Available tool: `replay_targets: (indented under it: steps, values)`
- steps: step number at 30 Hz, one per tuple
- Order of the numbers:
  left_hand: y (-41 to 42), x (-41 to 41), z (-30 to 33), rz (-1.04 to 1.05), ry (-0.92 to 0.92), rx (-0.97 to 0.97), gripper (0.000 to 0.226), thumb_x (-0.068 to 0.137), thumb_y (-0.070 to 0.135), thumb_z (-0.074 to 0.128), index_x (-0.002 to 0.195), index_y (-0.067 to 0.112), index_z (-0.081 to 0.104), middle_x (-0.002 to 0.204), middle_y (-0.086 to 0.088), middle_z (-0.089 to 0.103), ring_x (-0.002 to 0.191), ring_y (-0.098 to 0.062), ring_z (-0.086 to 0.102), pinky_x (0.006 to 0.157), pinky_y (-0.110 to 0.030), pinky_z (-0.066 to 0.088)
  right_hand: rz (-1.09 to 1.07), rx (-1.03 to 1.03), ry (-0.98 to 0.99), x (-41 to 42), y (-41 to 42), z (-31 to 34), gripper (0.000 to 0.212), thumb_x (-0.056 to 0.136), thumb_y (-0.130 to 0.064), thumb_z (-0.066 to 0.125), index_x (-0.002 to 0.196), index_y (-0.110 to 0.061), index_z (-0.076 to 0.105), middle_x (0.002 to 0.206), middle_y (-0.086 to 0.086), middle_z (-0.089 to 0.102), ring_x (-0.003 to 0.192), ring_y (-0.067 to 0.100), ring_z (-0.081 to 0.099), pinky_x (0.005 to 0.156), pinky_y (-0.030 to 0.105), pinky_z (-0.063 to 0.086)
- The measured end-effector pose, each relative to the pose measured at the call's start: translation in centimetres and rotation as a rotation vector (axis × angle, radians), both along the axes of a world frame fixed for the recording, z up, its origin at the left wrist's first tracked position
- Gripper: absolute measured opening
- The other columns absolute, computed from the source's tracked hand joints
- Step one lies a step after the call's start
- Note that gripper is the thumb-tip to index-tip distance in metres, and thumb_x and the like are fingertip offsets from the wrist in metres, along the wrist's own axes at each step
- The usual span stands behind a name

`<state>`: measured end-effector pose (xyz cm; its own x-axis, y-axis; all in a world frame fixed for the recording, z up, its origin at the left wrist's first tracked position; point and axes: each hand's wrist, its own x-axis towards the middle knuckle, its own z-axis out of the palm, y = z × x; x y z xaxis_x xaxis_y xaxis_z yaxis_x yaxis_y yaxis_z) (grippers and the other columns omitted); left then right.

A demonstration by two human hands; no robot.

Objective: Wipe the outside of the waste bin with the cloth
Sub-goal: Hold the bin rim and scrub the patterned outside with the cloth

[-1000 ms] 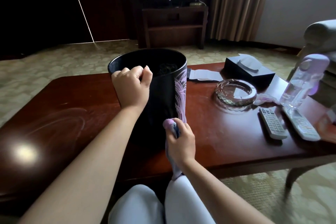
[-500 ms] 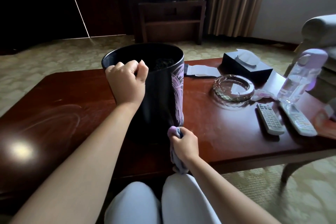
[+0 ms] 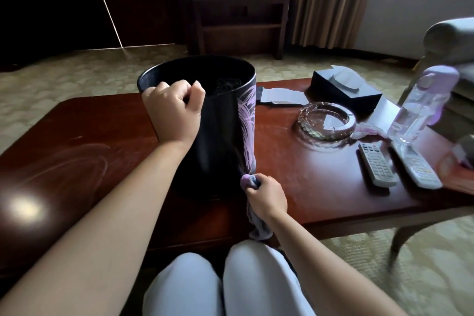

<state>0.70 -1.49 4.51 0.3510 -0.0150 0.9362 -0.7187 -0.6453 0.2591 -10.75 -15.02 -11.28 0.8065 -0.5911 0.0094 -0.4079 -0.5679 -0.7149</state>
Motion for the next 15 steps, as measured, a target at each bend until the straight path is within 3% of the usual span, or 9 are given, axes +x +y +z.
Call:
replay_targets:
  steps: [5,9,11,15]
  values:
    - [0.2,-0.2,0.7,-0.049,0.086,-0.042,0.030,0.075,0.025,0.046,0.048,0.019,0.033,0.043,0.014,0.022,0.047,-0.015,0.030,0.066,-0.029,0.029,-0.269,0.412,-0.317,-0.9,-1.1,0.2,0.007,0.081,-0.023,0.061,0.079,-0.018,0.065,0.072,-0.003,0.064,0.073,0.015,0.057,0.067,0.026,0.038]
    - [1.0,0.3,1.2,0.016,0.134,0.027,0.033,0.080,0.025,0.042,0.050,0.017,0.031,0.045,0.004,0.028,0.049,-0.024,0.034,0.068,-0.035,0.031,-0.346,0.724,-0.433,-0.8,-1.8,0.5,0.016,0.080,-0.013,0.061,0.068,-0.020,0.069,0.060,-0.007,0.059,0.062,0.014,0.052,0.070,0.034,0.046]
    - [0.4,0.0,0.7,0.050,0.062,0.097,0.038,0.088,0.025,0.044,0.053,0.018,0.031,0.046,-0.002,0.035,0.049,-0.028,0.041,0.067,-0.036,0.032,-0.325,0.795,-0.446,-0.8,-1.8,0.4,0.023,0.080,-0.012,0.060,0.064,-0.025,0.070,0.055,-0.009,0.058,0.059,0.016,0.050,0.069,0.041,0.048]
    - [-0.8,0.0,0.8,0.004,0.105,-0.001,0.045,0.088,0.026,0.046,0.048,0.017,0.026,0.043,0.001,0.026,0.046,-0.020,0.031,0.058,-0.032,0.030,-0.238,0.807,-0.466,-0.8,-1.4,0.5,0.028,0.081,-0.008,0.059,0.062,-0.025,0.069,0.050,-0.009,0.052,0.053,0.013,0.044,0.063,0.037,0.042]
